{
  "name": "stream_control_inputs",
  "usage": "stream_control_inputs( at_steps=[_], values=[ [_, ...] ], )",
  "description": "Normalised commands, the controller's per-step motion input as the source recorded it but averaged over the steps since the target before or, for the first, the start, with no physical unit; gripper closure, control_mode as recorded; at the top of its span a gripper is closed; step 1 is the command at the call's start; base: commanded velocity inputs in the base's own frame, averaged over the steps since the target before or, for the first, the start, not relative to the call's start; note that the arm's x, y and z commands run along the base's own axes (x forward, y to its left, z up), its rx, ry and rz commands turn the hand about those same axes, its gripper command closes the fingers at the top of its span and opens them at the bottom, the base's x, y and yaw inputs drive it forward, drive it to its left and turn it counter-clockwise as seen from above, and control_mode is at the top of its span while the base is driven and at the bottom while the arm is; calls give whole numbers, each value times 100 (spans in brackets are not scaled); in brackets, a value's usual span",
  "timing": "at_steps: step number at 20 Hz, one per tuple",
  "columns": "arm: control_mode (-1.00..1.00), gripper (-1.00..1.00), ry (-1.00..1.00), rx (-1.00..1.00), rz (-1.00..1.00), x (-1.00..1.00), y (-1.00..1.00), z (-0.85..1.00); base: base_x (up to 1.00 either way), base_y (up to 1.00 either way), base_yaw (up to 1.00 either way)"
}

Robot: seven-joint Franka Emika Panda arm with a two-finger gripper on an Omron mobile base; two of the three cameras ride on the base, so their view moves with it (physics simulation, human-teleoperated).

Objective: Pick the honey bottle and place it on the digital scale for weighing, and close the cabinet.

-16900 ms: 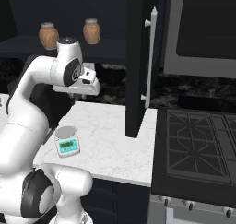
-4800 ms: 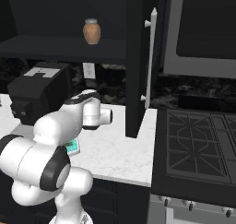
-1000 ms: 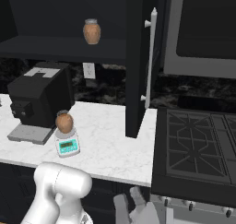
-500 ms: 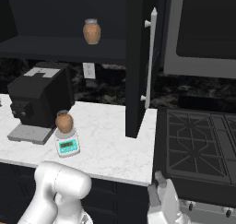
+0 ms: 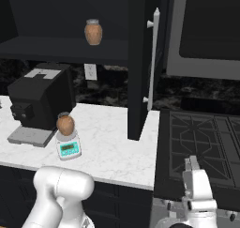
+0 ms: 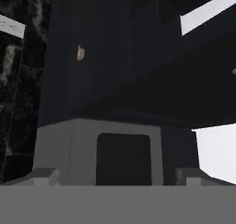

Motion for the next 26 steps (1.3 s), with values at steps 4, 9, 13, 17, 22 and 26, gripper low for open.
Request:
stream_control_inputs(
  at_steps=[4, 9, 13, 17, 22, 26],
  values=[
    [-100, -100, 28, 18, 17, 49, -33, 26, 0, 0, 0],
    [-100, -100, 7, 5, 24, 96, 22, 29, 0, 0, 0],
    [-100, -100, 7, 27, 36, 100, -54, 31, 0, 0, 0],
    [-100, -100, 11, 30, 39, 98, -53, 33, 0, 0, 0],
    [-100, -100, 1, 10, 39, 37, 44, 55, 0, 0, 0],
    [-100, -100, 0, 0, 45, 2, 91, 77, 0, 0, 0]
  ],
)
